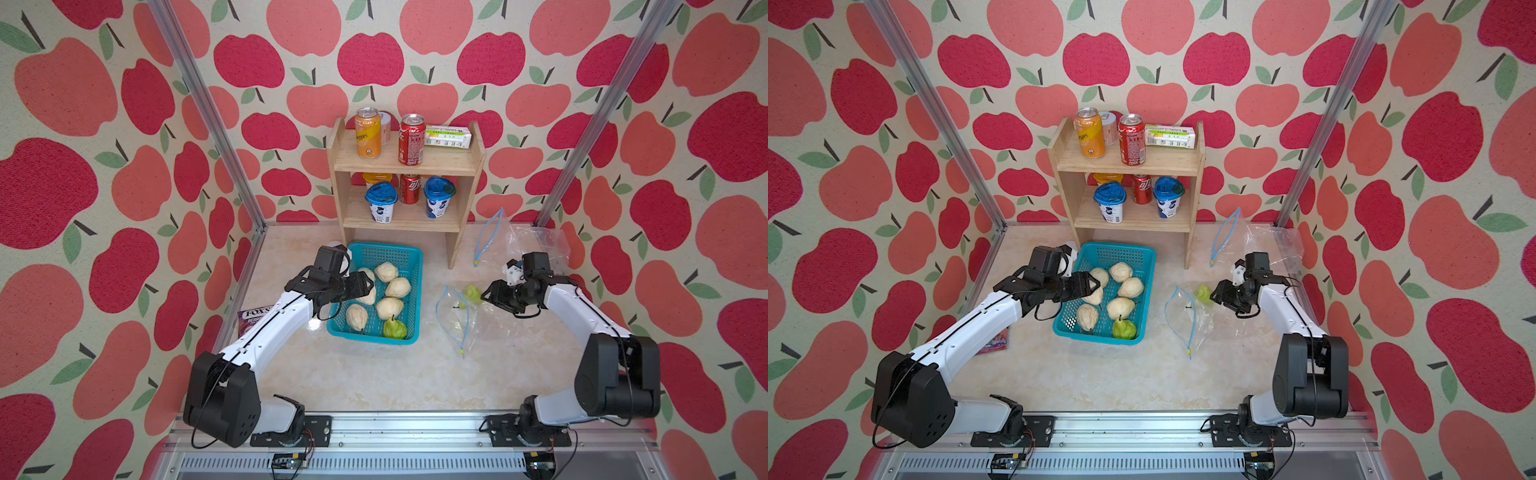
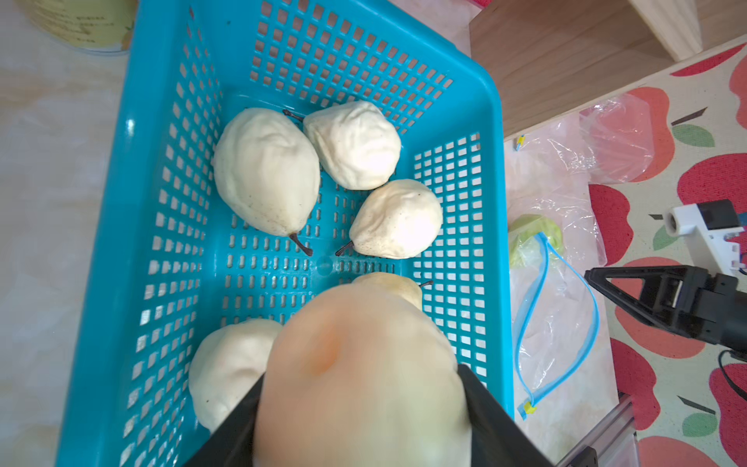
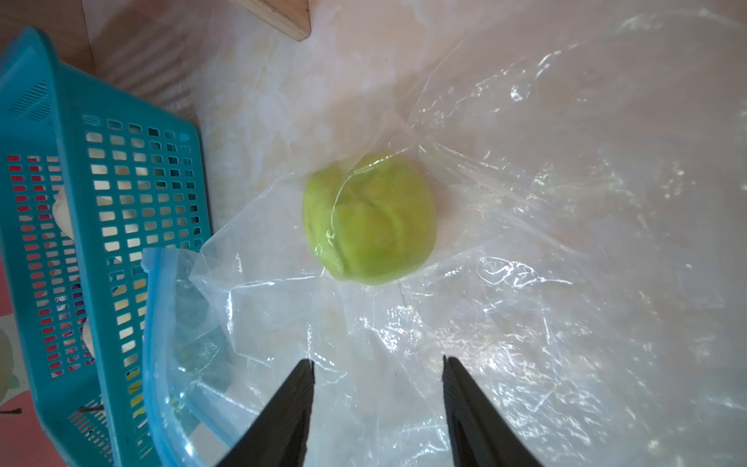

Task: Open the zip-top bag and take out the pear
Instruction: Place the pear in the basket.

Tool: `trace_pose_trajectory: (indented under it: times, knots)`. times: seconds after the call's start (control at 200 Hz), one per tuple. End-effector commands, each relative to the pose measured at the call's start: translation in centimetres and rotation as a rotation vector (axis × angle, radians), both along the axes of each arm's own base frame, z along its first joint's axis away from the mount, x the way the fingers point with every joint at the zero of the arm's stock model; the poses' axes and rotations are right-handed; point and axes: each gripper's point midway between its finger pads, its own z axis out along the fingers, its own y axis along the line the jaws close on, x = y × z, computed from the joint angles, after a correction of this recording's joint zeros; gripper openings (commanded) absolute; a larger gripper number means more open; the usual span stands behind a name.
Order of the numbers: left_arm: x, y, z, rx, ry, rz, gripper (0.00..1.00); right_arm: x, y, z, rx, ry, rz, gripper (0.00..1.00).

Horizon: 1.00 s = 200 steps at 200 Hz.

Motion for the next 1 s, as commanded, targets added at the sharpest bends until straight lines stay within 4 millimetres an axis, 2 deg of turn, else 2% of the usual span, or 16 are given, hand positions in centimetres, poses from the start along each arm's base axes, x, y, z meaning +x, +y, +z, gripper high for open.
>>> trace_pose_trajectory:
  times: [0.0,0.095,0.26,0.37,0.42,0.545,0.625,0.795,0.876,0.996]
  knots:
    - [-0.1,0.4,-1.9,0.010,0.059,-0.018,0.84,-1.6,1.2,2.1,0.015,0.002,0.076,0.61]
    - [0.0,-0.5,-1.1,-0.020,0.042,-0.045,0.92,-2.2,1.6,2.8,-0.016,-0.006,0.115,0.67]
    - [-0.6,-2.9,1.9,-0.018,-0.023,-0.111,0.96,-2.8,1.9,4.1,-0.031,-0.005,0.133,0.75]
    - [-1.6,-5.5,3.6,-0.036,-0.035,-0.161,0.96,-3.3,2.2,4.8,-0.099,-0.020,0.176,0.80]
    - [-2.2,-7.0,4.3,-0.045,-0.045,-0.193,0.96,-3.4,1.7,4.7,-0.137,-0.012,0.165,0.82]
    - [-3.5,-10.8,5.5,-0.081,-0.053,-0.265,0.92,-2.6,-0.6,4.1,-0.190,-0.002,0.078,0.85]
    - [-4.0,-13.0,5.7,-0.093,-0.051,-0.301,0.92,-1.5,-3.0,3.7,-0.189,0.007,-0.015,0.89]
    - [-4.3,-17.3,5.1,-0.121,-0.025,-0.366,0.98,2.3,-8.1,3.5,-0.205,0.012,-0.172,0.94]
    - [-4.2,-19.4,4.8,-0.147,-0.012,-0.383,0.99,4.2,-9.8,3.4,-0.223,0.012,-0.220,0.95]
    - [-4.0,-22.0,3.6,-0.185,0.036,-0.364,0.89,6.9,-11.5,2.3,-0.262,0.004,-0.239,0.93]
